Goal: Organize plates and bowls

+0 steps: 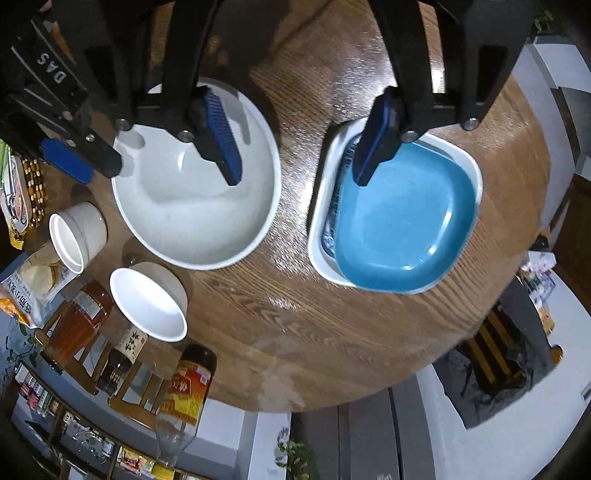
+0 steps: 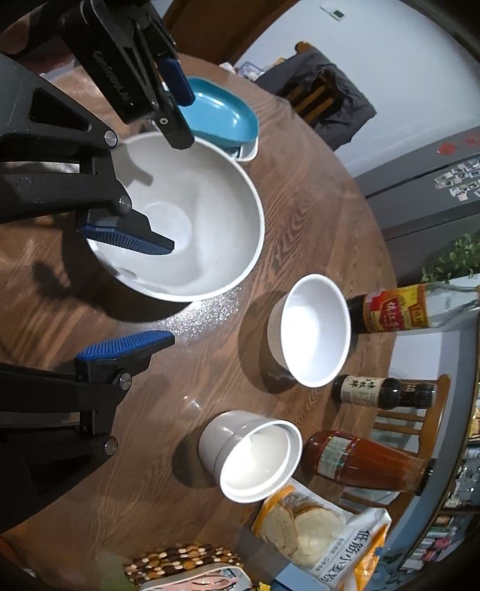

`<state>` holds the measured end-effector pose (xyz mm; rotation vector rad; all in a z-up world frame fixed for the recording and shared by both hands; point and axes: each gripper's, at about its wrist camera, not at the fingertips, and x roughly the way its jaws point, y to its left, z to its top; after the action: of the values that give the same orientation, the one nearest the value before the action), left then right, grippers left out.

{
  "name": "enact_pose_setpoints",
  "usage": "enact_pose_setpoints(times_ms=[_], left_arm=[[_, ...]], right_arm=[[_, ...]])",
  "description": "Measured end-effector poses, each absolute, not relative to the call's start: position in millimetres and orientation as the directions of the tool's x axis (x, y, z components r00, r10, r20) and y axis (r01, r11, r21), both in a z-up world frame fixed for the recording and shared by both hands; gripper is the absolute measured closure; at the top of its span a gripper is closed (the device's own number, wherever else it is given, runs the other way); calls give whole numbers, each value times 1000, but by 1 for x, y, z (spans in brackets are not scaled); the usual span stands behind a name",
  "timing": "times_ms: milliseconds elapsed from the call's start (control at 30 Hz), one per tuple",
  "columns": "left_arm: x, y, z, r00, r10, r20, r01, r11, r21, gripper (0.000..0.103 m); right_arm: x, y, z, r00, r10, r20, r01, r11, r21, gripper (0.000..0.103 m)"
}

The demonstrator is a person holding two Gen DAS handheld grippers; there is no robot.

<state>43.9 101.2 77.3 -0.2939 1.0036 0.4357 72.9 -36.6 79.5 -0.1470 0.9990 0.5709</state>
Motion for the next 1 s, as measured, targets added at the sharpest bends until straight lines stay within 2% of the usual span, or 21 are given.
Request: enact_pose_setpoints(times_ms=[400,833,867,967,1000], left_arm=[[17,104,106,488,297,-821,-514,858,4,20],[20,95,122,503,331,-799,-510,859,35,16],[20,94,123,504,331,-798,-510,859,34,15],[23,90,125,507,328,-797,-507,861,31,11],[24,88,125,508,330,-796,-507,861,33,10]], right_arm=[[45,-38,110,413,459,-786,-574,802,166,59],[50,-56,124,427,472,-771,-564,805,181,58],[51,-58,124,427,470,-772,-561,808,182,57],[51,-65,126,441,468,-766,-554,813,178,41],[51,-67,126,446,468,-763,-554,814,175,39]])
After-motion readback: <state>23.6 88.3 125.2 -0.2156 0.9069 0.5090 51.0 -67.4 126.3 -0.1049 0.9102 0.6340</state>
